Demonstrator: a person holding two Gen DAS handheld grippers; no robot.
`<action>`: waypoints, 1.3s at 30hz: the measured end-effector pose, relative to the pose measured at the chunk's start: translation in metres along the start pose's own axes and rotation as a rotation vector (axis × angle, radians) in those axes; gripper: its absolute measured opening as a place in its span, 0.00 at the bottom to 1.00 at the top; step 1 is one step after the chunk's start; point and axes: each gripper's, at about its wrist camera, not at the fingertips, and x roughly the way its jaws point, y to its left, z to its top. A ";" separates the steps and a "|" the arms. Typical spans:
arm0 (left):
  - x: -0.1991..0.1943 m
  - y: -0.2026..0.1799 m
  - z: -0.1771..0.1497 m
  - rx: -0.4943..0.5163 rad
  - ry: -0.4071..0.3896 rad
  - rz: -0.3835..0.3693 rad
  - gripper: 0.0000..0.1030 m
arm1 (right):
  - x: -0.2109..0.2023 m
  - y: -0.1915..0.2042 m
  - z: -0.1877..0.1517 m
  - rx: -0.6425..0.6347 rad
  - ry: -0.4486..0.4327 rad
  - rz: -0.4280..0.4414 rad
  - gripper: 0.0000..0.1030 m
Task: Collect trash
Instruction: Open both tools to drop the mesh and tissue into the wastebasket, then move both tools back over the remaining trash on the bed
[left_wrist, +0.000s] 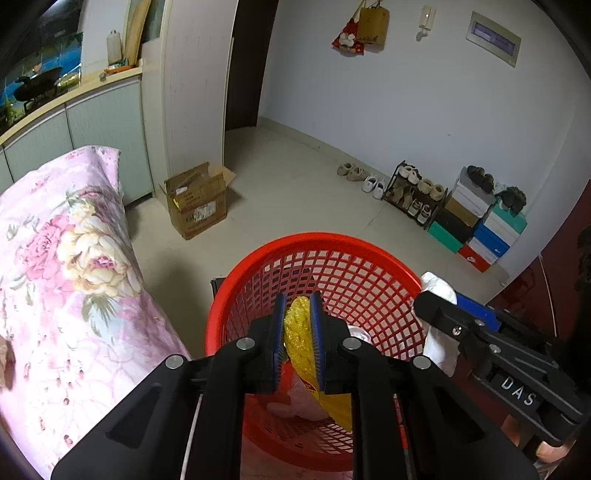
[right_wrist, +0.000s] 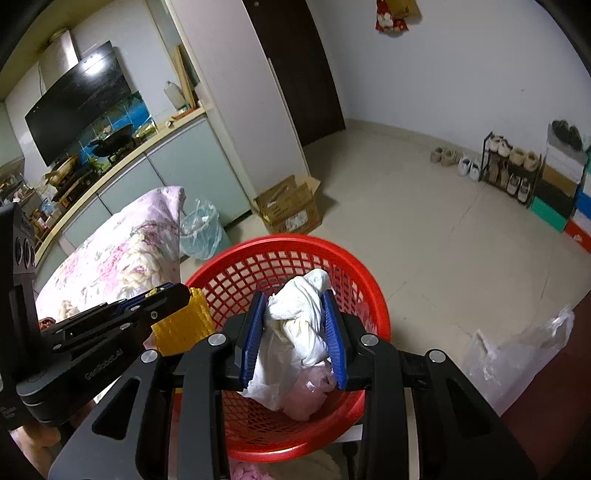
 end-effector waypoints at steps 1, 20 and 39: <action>0.001 0.000 -0.001 -0.001 0.003 -0.003 0.21 | 0.002 0.000 -0.002 0.003 0.008 0.004 0.32; -0.059 0.017 -0.002 -0.041 -0.121 0.093 0.69 | -0.031 0.009 -0.002 -0.007 -0.075 -0.025 0.54; -0.157 0.035 -0.035 -0.049 -0.273 0.291 0.85 | -0.062 0.059 -0.016 -0.104 -0.142 0.057 0.73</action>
